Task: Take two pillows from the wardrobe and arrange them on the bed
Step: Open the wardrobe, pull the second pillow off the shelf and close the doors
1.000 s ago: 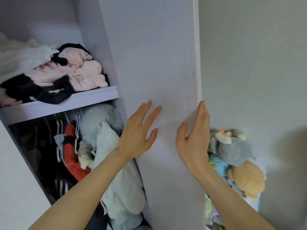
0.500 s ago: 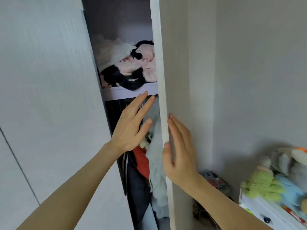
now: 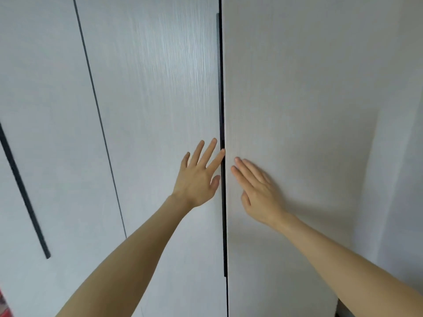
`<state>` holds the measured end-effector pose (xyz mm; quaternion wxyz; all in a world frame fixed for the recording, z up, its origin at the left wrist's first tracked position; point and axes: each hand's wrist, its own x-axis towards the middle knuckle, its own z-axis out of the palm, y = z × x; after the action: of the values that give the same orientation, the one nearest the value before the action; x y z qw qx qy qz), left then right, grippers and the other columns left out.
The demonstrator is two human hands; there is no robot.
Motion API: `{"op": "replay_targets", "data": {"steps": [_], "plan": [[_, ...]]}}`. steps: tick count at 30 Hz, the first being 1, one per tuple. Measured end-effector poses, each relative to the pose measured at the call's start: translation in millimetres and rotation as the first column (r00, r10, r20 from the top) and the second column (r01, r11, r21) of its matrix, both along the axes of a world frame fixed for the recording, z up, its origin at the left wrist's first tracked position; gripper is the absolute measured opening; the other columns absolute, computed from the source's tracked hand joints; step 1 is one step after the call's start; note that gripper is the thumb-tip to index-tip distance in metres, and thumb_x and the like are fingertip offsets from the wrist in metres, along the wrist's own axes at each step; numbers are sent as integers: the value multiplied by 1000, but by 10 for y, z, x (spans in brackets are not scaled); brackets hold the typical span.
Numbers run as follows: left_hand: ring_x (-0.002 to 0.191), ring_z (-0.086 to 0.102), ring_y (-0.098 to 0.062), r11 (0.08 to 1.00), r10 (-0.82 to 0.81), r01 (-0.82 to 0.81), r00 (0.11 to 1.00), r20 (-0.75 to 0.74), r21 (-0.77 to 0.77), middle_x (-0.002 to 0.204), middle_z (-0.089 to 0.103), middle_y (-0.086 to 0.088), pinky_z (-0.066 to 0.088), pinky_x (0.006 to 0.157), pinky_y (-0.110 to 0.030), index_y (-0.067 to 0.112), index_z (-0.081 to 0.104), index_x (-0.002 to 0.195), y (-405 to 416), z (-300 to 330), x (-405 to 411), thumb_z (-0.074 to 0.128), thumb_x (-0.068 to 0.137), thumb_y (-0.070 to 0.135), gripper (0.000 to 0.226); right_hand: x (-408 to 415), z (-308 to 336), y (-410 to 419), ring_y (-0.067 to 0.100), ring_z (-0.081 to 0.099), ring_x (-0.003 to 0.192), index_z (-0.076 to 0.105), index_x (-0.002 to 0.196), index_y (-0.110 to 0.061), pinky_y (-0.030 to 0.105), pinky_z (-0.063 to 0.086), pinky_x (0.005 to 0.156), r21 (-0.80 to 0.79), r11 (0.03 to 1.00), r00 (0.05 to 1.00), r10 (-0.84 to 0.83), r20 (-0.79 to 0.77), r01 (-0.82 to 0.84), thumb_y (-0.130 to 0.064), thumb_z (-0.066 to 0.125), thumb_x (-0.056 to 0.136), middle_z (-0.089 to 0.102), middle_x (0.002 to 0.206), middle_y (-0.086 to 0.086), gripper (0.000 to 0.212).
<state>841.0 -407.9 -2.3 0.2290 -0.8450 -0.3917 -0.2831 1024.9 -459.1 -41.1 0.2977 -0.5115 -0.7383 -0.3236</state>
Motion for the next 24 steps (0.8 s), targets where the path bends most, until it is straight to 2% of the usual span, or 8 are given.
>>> {"op": "replay_targets", "data": {"steps": [3,7,9,11,14,17,20,24], "plan": [[144,-11,-28,988,98,-94,995,23,-120,158,-9,-2,8,116,-54,28,3,146,275,-71,127,35,94,39,62,97,48,260,26,33,136,40,136,-6,35,23,116,-45,998,994,-47,104,52,-3,54,70,38,147,10,67],[145,-1,-28,965,150,-85,956,252,-249,158,5,-6,10,116,-52,18,16,145,478,-114,373,40,94,28,57,180,50,505,23,31,138,36,138,-10,37,17,113,-34,992,973,-110,201,119,-10,54,72,33,149,6,69],[145,4,-28,967,136,-56,938,320,-248,156,12,-7,14,116,-50,17,24,143,574,-107,459,41,93,23,52,218,77,592,20,34,137,38,138,-12,44,22,115,-25,986,956,-154,249,166,-14,60,69,35,149,5,72],[144,8,-29,973,99,-5,913,396,-232,155,17,-10,19,116,-48,16,31,141,647,-110,514,43,93,18,49,234,102,652,18,37,135,43,135,-14,50,29,111,-11,979,941,-194,278,205,-18,65,66,39,147,3,73],[142,15,-32,980,19,90,843,538,-175,151,26,-16,25,113,-50,11,41,135,692,-139,614,48,90,10,46,271,86,731,19,39,134,48,132,-17,58,29,106,8,978,940,-203,273,208,-18,66,66,42,145,3,69],[141,19,-33,972,-29,174,749,662,-155,148,30,-17,24,113,-51,5,51,125,698,-183,723,52,85,3,40,319,18,771,21,37,135,48,131,-17,59,27,109,27,978,939,-207,276,208,-17,67,65,42,145,3,69],[140,19,-32,962,-22,216,670,742,-168,148,28,-15,23,113,-52,3,54,115,706,-187,799,53,83,4,31,345,-25,810,21,34,136,46,132,-15,56,18,110,30,982,946,-185,266,184,-15,66,65,40,147,3,70],[142,16,-34,967,-31,209,672,740,-149,150,25,-19,20,115,-52,0,51,115,706,-197,825,55,84,7,32,343,4,846,20,34,137,46,133,-16,58,20,112,5,978,941,-204,271,211,-19,67,66,39,147,2,70]]}}
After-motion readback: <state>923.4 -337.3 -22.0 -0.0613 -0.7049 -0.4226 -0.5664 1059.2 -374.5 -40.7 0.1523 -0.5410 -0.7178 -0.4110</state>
